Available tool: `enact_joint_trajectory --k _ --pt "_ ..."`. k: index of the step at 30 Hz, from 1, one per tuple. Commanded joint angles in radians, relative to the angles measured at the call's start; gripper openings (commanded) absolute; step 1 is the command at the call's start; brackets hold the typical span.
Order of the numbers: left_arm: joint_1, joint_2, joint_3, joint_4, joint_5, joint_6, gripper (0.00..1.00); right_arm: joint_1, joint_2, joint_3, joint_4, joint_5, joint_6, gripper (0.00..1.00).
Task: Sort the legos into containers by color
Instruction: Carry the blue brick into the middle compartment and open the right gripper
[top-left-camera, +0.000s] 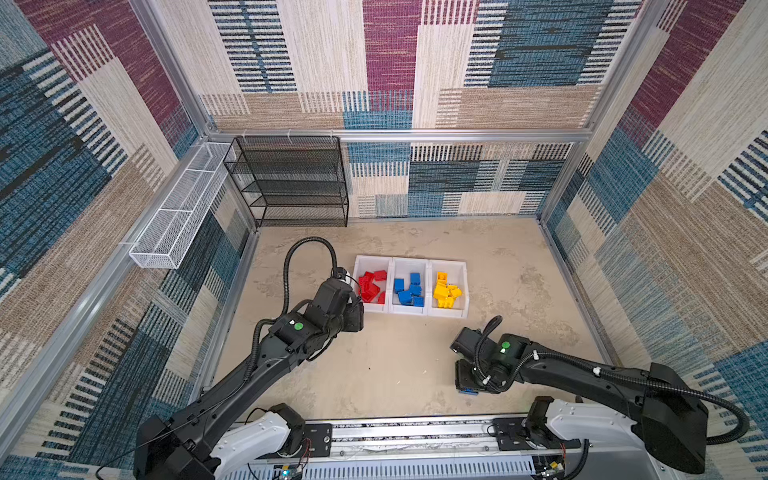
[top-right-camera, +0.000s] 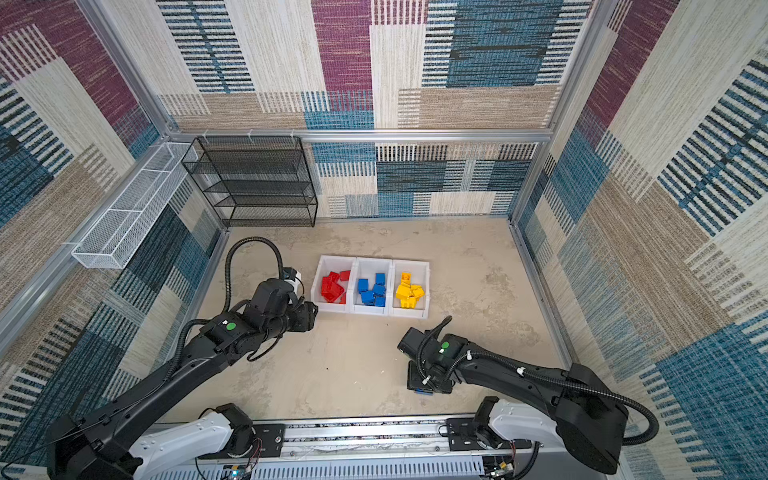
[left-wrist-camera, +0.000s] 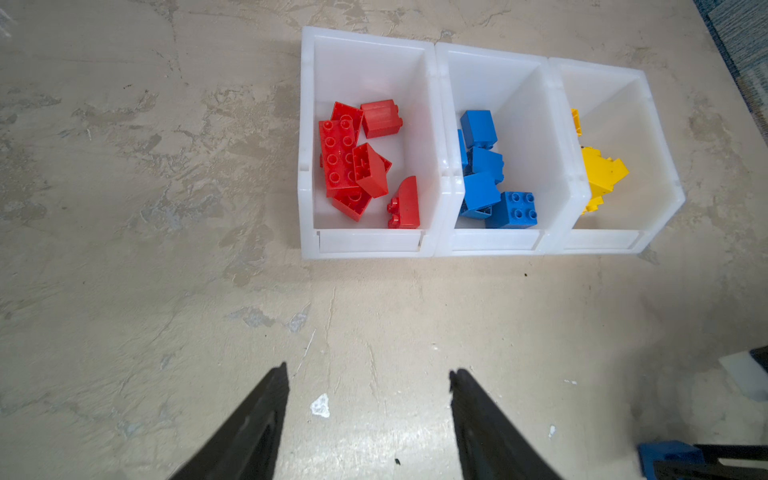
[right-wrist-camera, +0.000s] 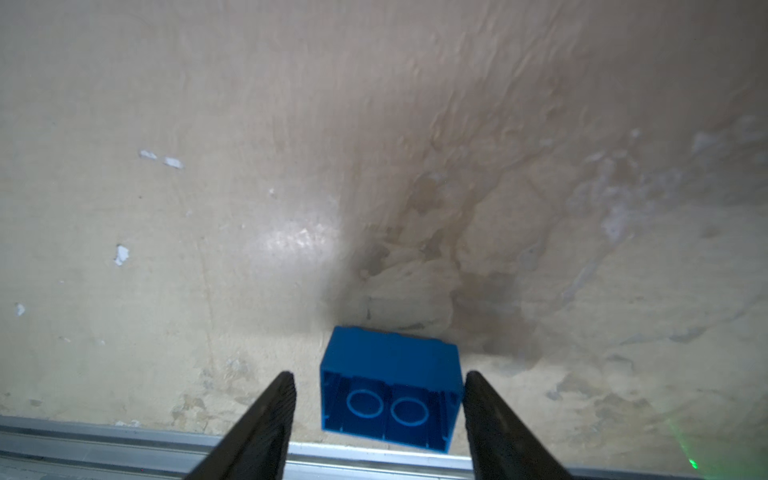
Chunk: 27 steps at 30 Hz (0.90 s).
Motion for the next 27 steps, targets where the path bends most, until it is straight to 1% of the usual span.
enact_joint_trajectory --k 1,6,8,12,16,18,21,25,27 --pt "0.002 -0.005 -0.005 0.015 -0.019 -0.016 0.66 0.016 0.012 -0.007 0.004 -0.003 0.050 0.62" --pt "0.002 -0.008 -0.007 0.005 -0.030 -0.016 0.66 0.032 0.026 -0.004 0.026 -0.002 0.067 0.51" --pt "0.002 -0.010 -0.009 0.005 -0.033 -0.016 0.66 0.034 0.032 0.000 0.030 0.004 0.065 0.48" --pt "0.003 -0.013 -0.009 0.000 -0.039 -0.014 0.66 0.034 0.043 0.014 0.034 0.012 0.057 0.45" --pt "0.005 -0.019 -0.009 -0.006 -0.047 -0.012 0.66 0.030 0.043 0.080 0.015 0.066 0.027 0.44" --pt "0.006 -0.021 -0.009 -0.009 -0.051 -0.011 0.66 0.007 0.055 0.149 0.020 0.099 -0.018 0.43" --pt "0.008 -0.025 -0.007 -0.015 -0.052 -0.011 0.66 -0.065 0.113 0.285 0.065 0.136 -0.139 0.43" --pt "0.013 -0.037 -0.007 -0.025 -0.057 -0.009 0.66 -0.177 0.277 0.511 0.159 0.140 -0.332 0.43" --pt "0.014 -0.042 -0.007 -0.029 -0.057 -0.008 0.66 -0.218 0.367 0.633 0.201 0.137 -0.400 0.43"
